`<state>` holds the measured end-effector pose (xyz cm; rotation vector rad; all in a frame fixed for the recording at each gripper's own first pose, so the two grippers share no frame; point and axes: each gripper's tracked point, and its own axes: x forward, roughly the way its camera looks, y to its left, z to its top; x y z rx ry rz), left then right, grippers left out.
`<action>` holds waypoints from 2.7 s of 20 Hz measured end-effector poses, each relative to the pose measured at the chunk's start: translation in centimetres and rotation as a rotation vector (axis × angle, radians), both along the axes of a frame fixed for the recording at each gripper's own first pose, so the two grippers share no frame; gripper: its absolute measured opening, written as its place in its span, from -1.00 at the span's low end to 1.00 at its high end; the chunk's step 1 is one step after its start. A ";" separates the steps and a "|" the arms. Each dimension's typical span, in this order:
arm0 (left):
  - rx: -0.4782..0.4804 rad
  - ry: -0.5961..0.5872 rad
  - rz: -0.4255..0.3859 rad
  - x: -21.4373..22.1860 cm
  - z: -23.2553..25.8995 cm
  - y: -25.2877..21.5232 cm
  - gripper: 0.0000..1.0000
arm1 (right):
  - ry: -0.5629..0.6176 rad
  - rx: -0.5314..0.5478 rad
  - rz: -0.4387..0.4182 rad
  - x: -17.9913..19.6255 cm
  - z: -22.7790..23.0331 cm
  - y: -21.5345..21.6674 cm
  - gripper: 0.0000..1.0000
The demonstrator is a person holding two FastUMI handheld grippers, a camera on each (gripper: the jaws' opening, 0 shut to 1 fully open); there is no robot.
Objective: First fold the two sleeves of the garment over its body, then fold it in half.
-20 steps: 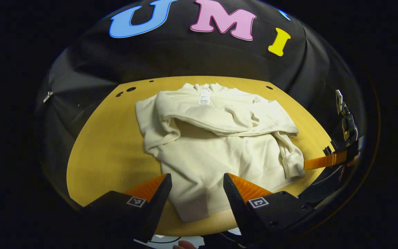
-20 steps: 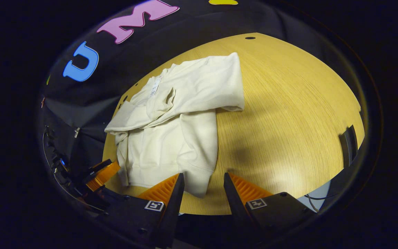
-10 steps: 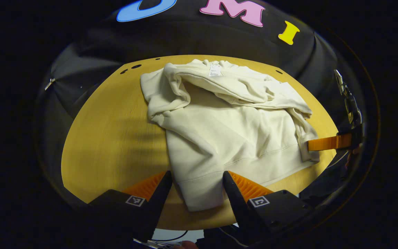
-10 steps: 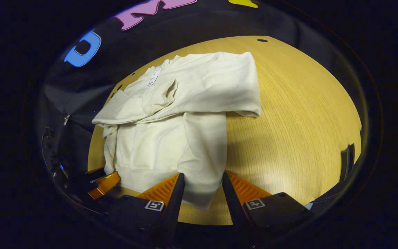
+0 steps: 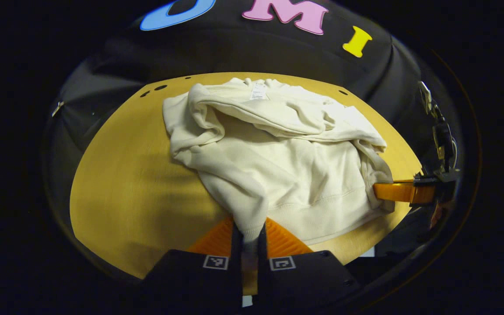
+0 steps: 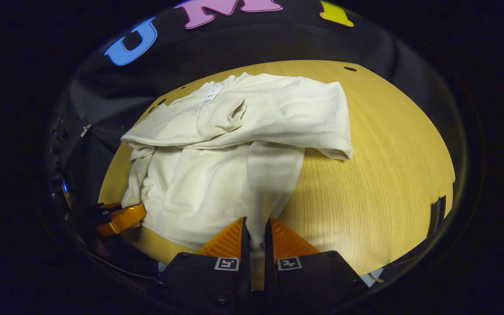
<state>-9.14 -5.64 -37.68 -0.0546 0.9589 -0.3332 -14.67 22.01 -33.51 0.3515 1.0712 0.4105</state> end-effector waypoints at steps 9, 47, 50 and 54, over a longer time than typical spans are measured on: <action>-0.054 0.133 -0.019 -0.7 1.0 2.1 -0.87 | 0.071 0.106 0.026 -0.9 2.5 -0.7 -0.70; -0.131 -0.049 0.313 27.1 6.3 -0.7 -0.87 | -0.149 0.404 -0.422 29.1 9.0 0.4 -0.72; -0.098 -0.022 0.330 27.9 4.4 -0.9 -0.87 | -0.124 0.363 -0.425 30.3 6.6 0.8 -0.72; -0.050 -0.016 0.305 29.0 1.7 -1.6 -0.87 | -0.084 0.295 -0.407 31.0 3.2 1.4 -0.72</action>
